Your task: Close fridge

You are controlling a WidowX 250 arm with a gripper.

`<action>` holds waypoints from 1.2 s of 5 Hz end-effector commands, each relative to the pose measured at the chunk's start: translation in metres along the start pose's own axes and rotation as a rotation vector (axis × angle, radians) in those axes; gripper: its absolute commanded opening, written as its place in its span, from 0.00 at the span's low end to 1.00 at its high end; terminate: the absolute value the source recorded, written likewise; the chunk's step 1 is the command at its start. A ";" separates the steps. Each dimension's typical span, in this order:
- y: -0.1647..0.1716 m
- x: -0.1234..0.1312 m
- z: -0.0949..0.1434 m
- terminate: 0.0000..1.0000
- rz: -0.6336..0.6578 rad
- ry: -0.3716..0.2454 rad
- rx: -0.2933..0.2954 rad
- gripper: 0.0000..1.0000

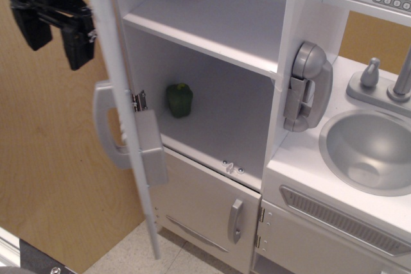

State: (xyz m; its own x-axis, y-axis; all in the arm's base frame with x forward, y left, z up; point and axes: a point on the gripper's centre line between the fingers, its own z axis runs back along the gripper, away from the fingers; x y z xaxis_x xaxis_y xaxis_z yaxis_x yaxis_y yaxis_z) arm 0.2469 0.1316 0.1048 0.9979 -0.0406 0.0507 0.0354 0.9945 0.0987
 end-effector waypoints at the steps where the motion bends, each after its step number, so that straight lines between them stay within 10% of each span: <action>1: -0.019 0.034 0.007 0.00 0.034 -0.057 0.037 1.00; 6: -0.015 0.099 0.014 0.00 0.231 -0.107 0.000 1.00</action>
State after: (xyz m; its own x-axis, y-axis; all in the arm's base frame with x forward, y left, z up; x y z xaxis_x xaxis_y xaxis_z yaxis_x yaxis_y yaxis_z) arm 0.3372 0.1084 0.1053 0.9743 0.1890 0.1222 -0.1976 0.9783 0.0622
